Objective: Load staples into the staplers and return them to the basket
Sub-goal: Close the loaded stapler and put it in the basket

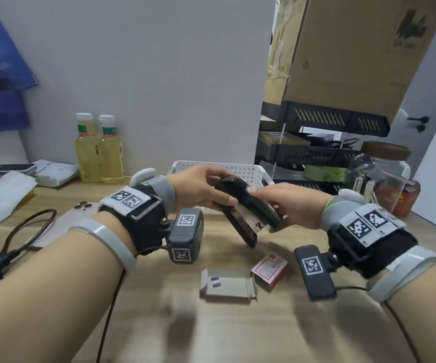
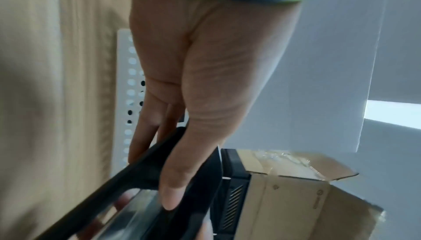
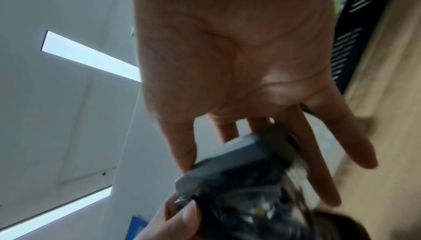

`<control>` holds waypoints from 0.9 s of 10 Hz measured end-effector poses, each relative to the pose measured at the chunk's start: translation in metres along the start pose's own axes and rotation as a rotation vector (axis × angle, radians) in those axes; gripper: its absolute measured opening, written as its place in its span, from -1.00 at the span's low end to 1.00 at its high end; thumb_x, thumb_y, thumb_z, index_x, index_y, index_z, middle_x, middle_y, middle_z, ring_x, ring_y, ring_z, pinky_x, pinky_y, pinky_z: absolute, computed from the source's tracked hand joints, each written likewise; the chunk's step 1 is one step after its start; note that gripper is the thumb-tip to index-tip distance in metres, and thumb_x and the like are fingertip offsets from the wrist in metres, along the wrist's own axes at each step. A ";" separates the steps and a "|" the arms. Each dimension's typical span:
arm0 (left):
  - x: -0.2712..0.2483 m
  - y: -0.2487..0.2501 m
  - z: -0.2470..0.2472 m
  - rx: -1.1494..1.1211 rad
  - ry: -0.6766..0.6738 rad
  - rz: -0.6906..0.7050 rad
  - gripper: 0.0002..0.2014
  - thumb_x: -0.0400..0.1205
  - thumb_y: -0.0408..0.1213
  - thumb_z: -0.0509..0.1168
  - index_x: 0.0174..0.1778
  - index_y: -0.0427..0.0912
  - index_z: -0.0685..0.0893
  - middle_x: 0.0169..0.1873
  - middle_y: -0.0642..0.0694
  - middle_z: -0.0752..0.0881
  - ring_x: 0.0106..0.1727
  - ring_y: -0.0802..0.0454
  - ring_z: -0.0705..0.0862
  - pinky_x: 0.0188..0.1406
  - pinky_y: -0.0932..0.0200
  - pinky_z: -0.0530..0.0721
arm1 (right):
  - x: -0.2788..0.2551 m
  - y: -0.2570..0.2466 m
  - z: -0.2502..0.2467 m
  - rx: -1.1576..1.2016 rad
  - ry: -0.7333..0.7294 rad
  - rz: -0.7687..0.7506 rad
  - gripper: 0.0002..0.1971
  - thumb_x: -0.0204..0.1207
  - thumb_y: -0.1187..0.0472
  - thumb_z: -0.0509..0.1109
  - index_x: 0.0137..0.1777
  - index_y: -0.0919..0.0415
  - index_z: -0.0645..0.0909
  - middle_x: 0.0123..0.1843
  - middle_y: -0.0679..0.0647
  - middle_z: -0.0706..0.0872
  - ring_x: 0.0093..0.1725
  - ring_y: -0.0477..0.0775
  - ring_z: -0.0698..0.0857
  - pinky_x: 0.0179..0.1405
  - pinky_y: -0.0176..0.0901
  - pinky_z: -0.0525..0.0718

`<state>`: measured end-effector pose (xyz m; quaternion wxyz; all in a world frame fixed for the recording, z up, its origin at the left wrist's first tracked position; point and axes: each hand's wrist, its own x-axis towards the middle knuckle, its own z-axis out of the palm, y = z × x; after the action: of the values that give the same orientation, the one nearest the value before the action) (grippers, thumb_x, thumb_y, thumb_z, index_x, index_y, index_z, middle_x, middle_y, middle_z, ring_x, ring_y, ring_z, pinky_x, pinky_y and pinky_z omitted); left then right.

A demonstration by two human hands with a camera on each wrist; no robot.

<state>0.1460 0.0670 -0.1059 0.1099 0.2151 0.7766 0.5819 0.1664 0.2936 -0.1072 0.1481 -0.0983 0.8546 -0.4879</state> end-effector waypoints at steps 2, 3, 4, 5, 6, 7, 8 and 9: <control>0.016 0.010 -0.034 -0.409 0.137 0.136 -0.60 0.59 -0.51 0.41 0.37 -0.33 0.61 0.09 -0.34 0.80 0.08 -0.23 0.83 0.02 0.00 0.82 | 0.021 -0.052 -0.006 0.092 -0.068 -0.087 -0.65 0.68 0.00 0.36 0.35 0.19 0.62 0.06 0.35 0.80 -0.02 0.34 0.82 0.04 0.35 0.79; 0.024 -0.002 -0.057 -0.322 0.342 0.133 -0.61 0.59 -0.32 0.48 0.34 -0.21 0.65 0.20 -0.25 0.78 0.27 -0.13 0.77 0.26 -0.01 0.74 | 0.051 -0.075 -0.015 0.088 0.066 0.024 -0.68 0.67 0.00 0.36 0.19 0.27 0.63 -0.02 0.36 0.77 -0.11 0.31 0.79 0.03 0.33 0.81; 0.022 -0.019 -0.073 0.018 0.510 0.068 -0.68 0.62 -0.21 0.46 0.29 -0.08 0.68 0.22 -0.07 0.77 0.23 0.01 0.73 0.35 -0.04 0.65 | 0.079 -0.086 -0.017 0.063 0.161 0.221 -0.77 0.67 0.07 0.27 0.06 0.25 0.57 -0.15 0.29 0.72 -0.34 0.27 0.77 -0.20 0.24 0.84; 0.022 -0.035 -0.084 0.199 0.537 -0.055 -0.62 0.64 -0.26 0.41 0.40 -0.06 0.62 0.36 -0.11 0.66 0.12 0.05 0.69 0.01 0.19 0.64 | 0.109 -0.088 -0.009 -0.080 0.155 0.323 -0.74 0.71 0.20 0.10 -0.21 0.20 0.48 -0.22 0.22 0.61 -0.26 0.23 0.72 -0.21 0.06 0.85; 0.027 -0.060 -0.091 0.335 0.501 -0.178 -0.46 0.62 -0.24 0.42 0.55 0.02 0.52 0.48 -0.15 0.57 0.21 -0.04 0.65 0.15 0.14 0.60 | 0.140 -0.081 0.000 -0.399 0.160 0.286 -0.74 0.72 0.18 0.14 -0.24 0.06 0.45 0.14 0.20 0.59 0.16 0.20 0.59 0.43 0.21 0.63; 0.030 -0.075 -0.094 0.327 0.482 -0.205 -0.46 0.62 -0.16 0.44 0.54 0.07 0.54 0.51 -0.13 0.57 0.42 -0.10 0.60 0.45 -0.01 0.55 | 0.160 -0.072 0.005 -0.538 0.143 0.287 -0.77 0.68 0.14 0.20 -0.24 0.01 0.45 0.30 0.25 0.61 0.28 0.23 0.62 0.44 0.14 0.61; 0.031 -0.080 -0.096 0.259 0.490 -0.186 -0.45 0.57 -0.07 0.50 0.50 0.09 0.57 0.50 -0.12 0.57 0.43 -0.11 0.61 0.47 -0.10 0.57 | 0.165 -0.063 0.012 -0.619 0.142 0.282 -0.87 0.70 0.11 0.19 0.02 0.07 0.57 0.49 0.23 0.59 0.49 0.29 0.57 0.43 0.09 0.58; 0.031 -0.081 -0.095 0.206 0.512 -0.181 -0.44 0.55 -0.07 0.52 0.48 0.08 0.58 0.50 -0.14 0.55 0.41 -0.13 0.63 0.43 -0.14 0.61 | 0.169 -0.056 0.012 -0.654 0.132 0.272 -0.59 0.70 0.09 0.17 0.46 0.22 0.56 0.52 0.24 0.58 0.51 0.29 0.56 0.47 0.12 0.55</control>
<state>0.0619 -0.0190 -0.1518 -0.0609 0.0011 0.8501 0.5231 0.0136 0.2025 -0.0908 0.1169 0.0061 0.9785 -0.1700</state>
